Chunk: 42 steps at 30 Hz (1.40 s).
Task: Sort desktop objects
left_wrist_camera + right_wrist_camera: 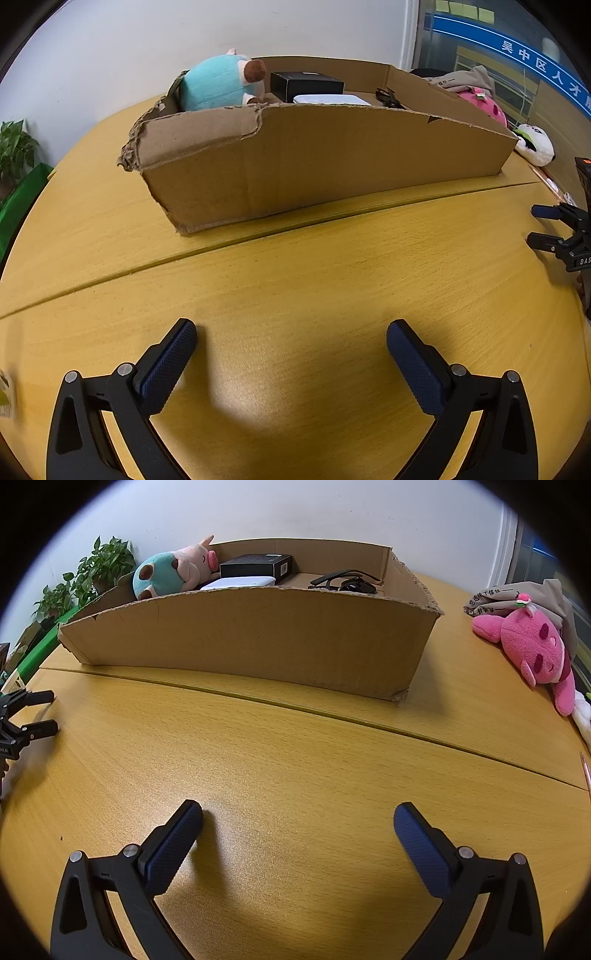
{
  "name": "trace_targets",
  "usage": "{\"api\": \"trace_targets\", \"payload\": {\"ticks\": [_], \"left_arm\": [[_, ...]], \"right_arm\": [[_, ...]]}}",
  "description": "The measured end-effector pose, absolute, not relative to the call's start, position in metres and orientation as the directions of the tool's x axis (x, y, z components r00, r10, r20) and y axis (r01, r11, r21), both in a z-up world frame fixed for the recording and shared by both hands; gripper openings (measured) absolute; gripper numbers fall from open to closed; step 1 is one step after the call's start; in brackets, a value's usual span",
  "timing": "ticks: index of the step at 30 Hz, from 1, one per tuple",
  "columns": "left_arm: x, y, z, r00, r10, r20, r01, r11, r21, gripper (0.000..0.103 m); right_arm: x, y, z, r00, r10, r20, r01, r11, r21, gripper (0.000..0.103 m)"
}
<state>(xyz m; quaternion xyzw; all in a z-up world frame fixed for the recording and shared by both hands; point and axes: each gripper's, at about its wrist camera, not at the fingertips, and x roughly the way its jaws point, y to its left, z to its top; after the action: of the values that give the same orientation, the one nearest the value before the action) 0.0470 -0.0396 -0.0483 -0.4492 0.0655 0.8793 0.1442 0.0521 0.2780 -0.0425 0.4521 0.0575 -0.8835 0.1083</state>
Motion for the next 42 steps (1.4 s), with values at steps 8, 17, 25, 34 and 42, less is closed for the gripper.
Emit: {"api": "trace_targets", "payload": {"ticks": [8, 17, 25, 34, 42], "left_arm": [[0.045, -0.039, -0.048, -0.554, 0.198, -0.808, -0.320, -0.947, -0.013, 0.103], [0.041, -0.040, -0.049, -0.554, 0.200, -0.808, -0.321, -0.947, -0.015, 0.103], [0.041, -0.041, -0.048, -0.554, 0.196, -0.809, -0.317, -0.948, -0.013, 0.103], [0.055, -0.051, -0.048, -0.562, 0.177, -0.808, -0.284, -0.959, -0.012, 0.103], [0.055, -0.051, -0.049, -0.563, 0.176, -0.807, -0.284, -0.959, -0.011, 0.103]], "right_arm": [[0.052, 0.278, -0.042, -0.568, -0.140, -0.811, 0.244, -0.970, -0.003, 0.103], [0.052, 0.278, -0.043, -0.568, -0.140, -0.811, 0.245, -0.970, -0.003, 0.103], [0.052, 0.278, -0.043, -0.568, -0.141, -0.811, 0.245, -0.970, -0.003, 0.103], [0.052, 0.278, -0.043, -0.568, -0.141, -0.811, 0.245, -0.969, -0.003, 0.103], [0.052, 0.278, -0.044, -0.569, -0.141, -0.810, 0.246, -0.969, -0.003, 0.103]]}}
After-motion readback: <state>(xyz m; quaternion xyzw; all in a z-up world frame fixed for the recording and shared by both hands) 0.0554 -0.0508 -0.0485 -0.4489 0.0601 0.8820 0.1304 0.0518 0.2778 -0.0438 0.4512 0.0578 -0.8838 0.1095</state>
